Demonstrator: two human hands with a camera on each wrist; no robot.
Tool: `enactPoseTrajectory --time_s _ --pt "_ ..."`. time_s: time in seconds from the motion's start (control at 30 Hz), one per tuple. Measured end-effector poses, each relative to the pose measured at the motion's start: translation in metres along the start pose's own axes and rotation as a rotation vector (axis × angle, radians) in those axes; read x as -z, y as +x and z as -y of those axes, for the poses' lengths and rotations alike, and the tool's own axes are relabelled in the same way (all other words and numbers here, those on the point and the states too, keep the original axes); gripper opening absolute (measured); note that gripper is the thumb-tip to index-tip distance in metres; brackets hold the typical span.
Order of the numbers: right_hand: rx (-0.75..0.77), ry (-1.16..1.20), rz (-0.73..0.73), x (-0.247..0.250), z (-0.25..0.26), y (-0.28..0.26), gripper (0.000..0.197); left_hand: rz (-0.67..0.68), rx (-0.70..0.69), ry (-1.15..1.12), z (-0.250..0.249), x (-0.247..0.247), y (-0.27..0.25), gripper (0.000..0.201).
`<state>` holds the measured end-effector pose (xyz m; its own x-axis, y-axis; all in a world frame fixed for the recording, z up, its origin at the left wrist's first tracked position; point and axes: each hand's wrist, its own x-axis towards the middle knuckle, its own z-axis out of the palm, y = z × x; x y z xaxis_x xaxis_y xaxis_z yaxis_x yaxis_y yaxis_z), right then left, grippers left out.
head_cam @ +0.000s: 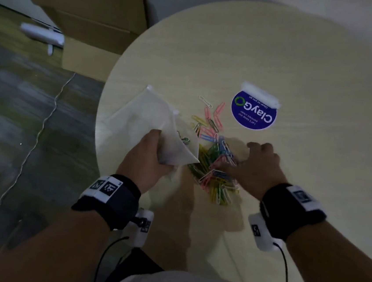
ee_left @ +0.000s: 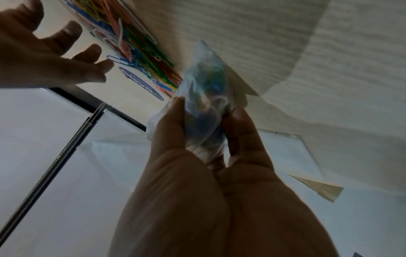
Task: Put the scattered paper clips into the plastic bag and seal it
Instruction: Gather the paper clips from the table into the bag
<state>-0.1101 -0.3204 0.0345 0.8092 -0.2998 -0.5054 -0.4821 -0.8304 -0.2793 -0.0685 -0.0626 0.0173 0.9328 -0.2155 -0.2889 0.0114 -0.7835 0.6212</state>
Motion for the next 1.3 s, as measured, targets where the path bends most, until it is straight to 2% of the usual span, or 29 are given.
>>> enactPoseTrajectory --time_s 0.07,0.13,0.23,0.33,0.4,0.47,0.53,0.6,0.63,0.8,0.87,1.1,1.3 --pt "0.070 -0.101 -0.010 -0.014 0.011 -0.004 0.119 -0.022 0.006 0.013 -0.001 -0.001 -0.003 0.069" --pt "0.114 -0.107 -0.042 -0.025 0.021 -0.001 0.115 -0.029 0.016 0.013 -0.001 -0.002 -0.004 0.071" --pt "0.142 -0.080 -0.104 -0.035 0.026 0.010 0.083 -0.024 0.023 0.005 0.002 -0.004 -0.002 0.073" --pt "0.188 -0.025 -0.095 -0.037 0.024 0.020 0.053 0.003 -0.005 0.018 0.004 -0.005 0.001 0.072" --pt "0.228 0.015 -0.076 -0.035 0.019 0.021 0.052 0.021 -0.025 0.019 0.005 -0.003 0.003 0.073" --pt "0.226 0.055 -0.177 -0.032 0.013 0.018 0.054 0.044 -0.037 0.008 0.007 -0.001 0.005 0.074" --pt "0.115 0.077 -0.272 -0.027 0.010 0.014 0.067 0.056 -0.044 0.014 0.008 0.001 0.007 0.074" --pt "0.023 0.030 -0.235 -0.027 0.013 0.012 0.080 0.060 -0.060 0.025 0.009 0.001 0.010 0.071" --pt "0.030 -0.013 -0.199 -0.028 0.016 0.012 0.081 0.061 -0.071 0.035 0.009 0.001 0.010 0.068" --pt "0.176 -0.076 -0.147 -0.039 0.027 0.015 0.043 0.071 -0.106 0.071 0.005 0.002 0.011 0.061" --pt "0.202 -0.077 -0.132 -0.041 0.026 0.016 0.033 0.077 -0.111 0.077 0.003 0.003 0.011 0.063" --pt "0.212 -0.037 -0.057 -0.016 0.020 0.006 0.035 0.078 -0.107 0.094 -0.003 0.005 0.010 0.071" --pt "0.227 0.206 -0.179 0.036 0.025 -0.022 0.016 0.095 -0.077 0.105 -0.010 0.007 0.009 0.080"
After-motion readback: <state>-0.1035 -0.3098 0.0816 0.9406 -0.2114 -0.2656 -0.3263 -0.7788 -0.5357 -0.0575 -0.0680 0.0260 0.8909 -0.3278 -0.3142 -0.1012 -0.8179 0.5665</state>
